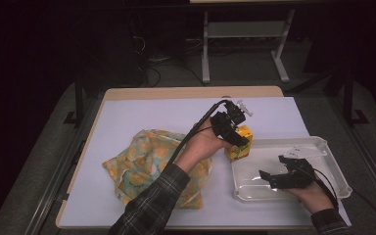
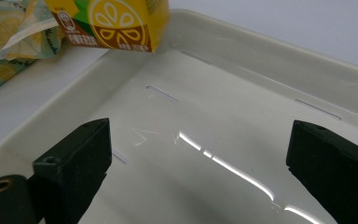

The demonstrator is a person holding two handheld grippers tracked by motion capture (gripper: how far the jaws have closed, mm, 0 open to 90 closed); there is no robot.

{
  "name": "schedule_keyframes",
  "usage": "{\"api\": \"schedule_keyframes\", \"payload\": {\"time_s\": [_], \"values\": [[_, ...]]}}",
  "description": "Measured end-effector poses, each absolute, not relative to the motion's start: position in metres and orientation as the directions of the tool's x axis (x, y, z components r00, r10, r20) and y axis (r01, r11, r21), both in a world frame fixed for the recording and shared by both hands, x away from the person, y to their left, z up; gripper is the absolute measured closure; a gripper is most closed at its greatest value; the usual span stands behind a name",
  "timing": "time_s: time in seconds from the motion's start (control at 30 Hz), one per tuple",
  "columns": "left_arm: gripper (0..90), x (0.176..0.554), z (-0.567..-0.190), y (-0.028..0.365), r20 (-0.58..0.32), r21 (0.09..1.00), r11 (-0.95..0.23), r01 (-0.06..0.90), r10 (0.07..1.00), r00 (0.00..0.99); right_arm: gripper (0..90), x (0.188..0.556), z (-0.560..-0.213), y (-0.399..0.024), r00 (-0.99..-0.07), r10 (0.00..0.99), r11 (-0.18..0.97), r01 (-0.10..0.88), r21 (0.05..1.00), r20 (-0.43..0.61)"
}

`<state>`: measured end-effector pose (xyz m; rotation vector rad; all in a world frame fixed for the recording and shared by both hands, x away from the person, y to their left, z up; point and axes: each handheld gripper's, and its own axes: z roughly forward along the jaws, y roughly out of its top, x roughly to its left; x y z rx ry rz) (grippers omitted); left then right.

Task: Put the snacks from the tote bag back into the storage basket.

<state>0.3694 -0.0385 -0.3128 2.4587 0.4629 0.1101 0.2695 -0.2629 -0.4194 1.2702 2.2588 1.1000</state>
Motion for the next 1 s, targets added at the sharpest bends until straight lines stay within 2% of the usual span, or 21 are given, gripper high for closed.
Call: {"api": "schedule_keyframes", "payload": {"time_s": [1.0], "values": [[51.7, 0.389, -0.343, -0.085, -0.038, 0.599, -0.723, 0.345, 0.405, 0.914, 6.1, 0.27, -0.42, -0.265, -0.554, 0.826, 0.292, 0.578, 0.762, 0.104]]}}
